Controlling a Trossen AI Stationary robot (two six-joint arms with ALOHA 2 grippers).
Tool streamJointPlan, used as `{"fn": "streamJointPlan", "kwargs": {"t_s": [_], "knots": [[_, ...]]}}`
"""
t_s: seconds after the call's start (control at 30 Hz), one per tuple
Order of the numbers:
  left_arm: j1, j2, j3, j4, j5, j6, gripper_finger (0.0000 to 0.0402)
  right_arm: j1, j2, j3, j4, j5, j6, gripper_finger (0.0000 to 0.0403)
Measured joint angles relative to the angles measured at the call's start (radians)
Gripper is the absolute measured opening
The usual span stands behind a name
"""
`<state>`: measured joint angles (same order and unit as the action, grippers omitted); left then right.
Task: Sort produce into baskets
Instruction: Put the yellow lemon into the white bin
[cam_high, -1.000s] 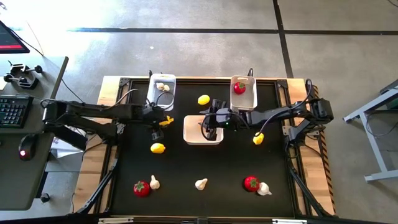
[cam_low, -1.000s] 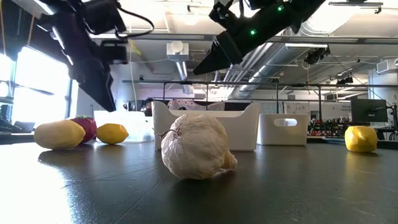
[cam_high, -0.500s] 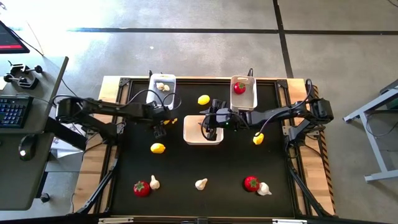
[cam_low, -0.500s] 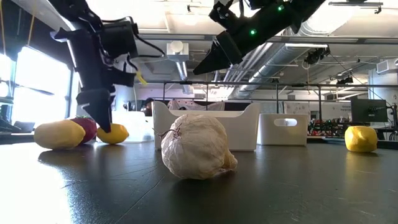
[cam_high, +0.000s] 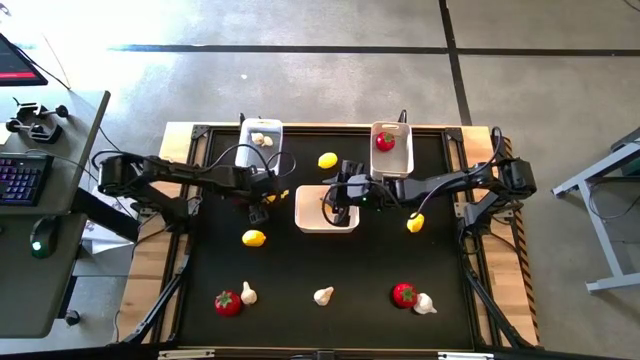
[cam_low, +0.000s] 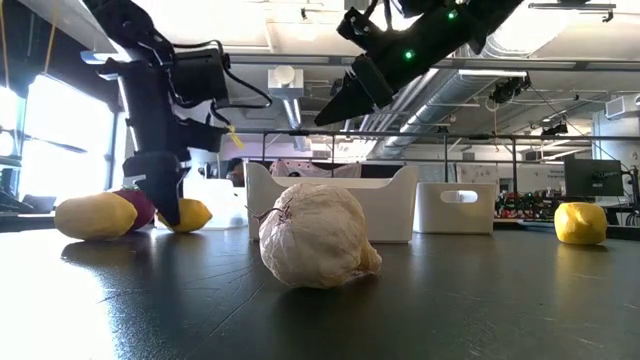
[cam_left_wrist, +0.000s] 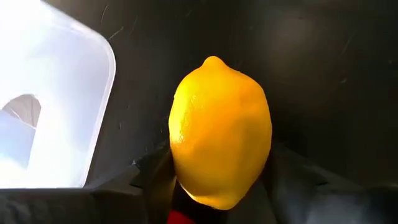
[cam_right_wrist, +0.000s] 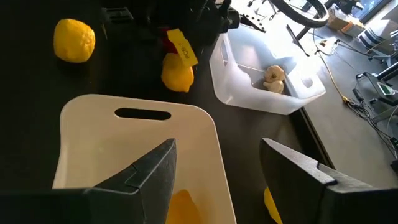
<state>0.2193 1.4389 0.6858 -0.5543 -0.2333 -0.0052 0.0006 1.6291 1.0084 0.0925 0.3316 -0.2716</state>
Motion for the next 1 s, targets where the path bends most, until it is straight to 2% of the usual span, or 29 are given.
{"fn": "streamJointPlan", "kwargs": {"t_s": [0.2, 0.37, 0.63, 0.83, 1.0], "knots": [[-0.035, -0.011, 0.076, -0.071, -0.004, 0.019, 0.015, 0.006, -0.035, -0.001, -0.026, 0.016, -0.007, 0.0222], [-0.045, -0.011, 0.215, -0.142, -0.008, 0.076, 0.015, 0.041, -0.122, -0.005, -0.157, 0.146, 0.069, 0.0222], [-0.051, -0.01, 0.395, -0.145, -0.009, 0.122, 0.015, 0.075, -0.226, -0.063, -0.276, 0.297, 0.173, 0.0222], [-0.089, -0.003, 0.456, -0.131, -0.005, 0.094, 0.0149, 0.074, -0.266, -0.103, -0.283, 0.323, 0.193, 0.0222], [-0.128, 0.071, 0.515, -0.14, 0.003, 0.034, 0.0149, 0.072, -0.27, -0.107, -0.276, 0.323, 0.193, 0.0222]]}}
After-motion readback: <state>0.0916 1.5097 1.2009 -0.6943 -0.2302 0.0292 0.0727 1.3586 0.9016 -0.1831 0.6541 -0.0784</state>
